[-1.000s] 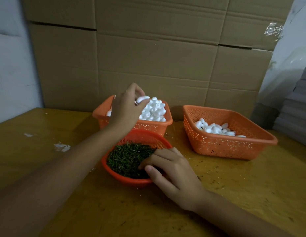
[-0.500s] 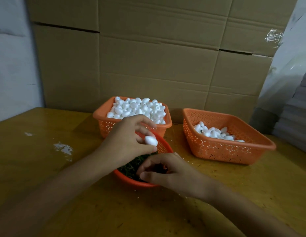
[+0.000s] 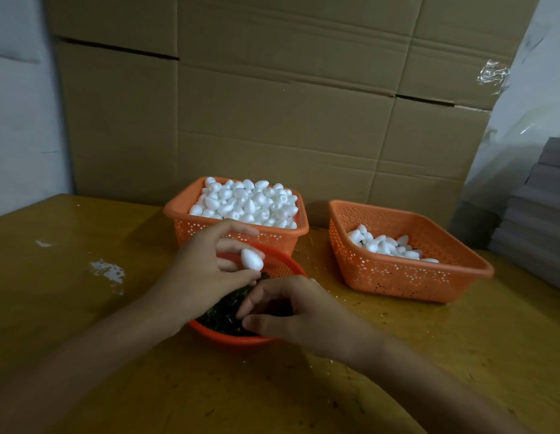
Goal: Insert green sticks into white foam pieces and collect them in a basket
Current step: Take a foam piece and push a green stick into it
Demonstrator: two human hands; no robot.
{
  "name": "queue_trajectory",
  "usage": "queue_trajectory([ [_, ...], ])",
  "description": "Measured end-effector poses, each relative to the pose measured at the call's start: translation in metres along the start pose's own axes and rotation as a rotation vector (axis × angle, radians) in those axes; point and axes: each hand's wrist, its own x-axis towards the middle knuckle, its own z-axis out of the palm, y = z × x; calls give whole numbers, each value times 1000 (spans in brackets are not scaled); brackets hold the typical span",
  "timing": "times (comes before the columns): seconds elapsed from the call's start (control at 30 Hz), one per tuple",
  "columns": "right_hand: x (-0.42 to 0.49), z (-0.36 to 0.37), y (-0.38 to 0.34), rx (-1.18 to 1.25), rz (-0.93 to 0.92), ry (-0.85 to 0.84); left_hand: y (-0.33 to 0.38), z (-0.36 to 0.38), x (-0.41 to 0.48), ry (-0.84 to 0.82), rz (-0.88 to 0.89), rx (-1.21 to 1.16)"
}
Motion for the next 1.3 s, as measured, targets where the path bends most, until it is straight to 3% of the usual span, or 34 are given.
queue_trajectory([
  [0.2, -3, 0, -2, -113, -13, -19, 0, -1, 0, -61, 26, 27],
  [0.4, -2, 4, -1, -80, -10, 39, -2, -3, 2, -36, 30, 10],
  [0.57, -8, 23, 9, 54, -107, 323, -2, -3, 1, -7, 34, -70],
  [0.7, -16, 41, 9, -30, -263, 594, -3, -5, 2, 50, 30, -155],
  [0.83, -20, 49, 6, -75, -365, 723, -5, -5, 4, 95, 75, -241],
  [1.3, -19, 49, 8, 9, -287, 733, -8, -3, 3, 85, 63, -341],
])
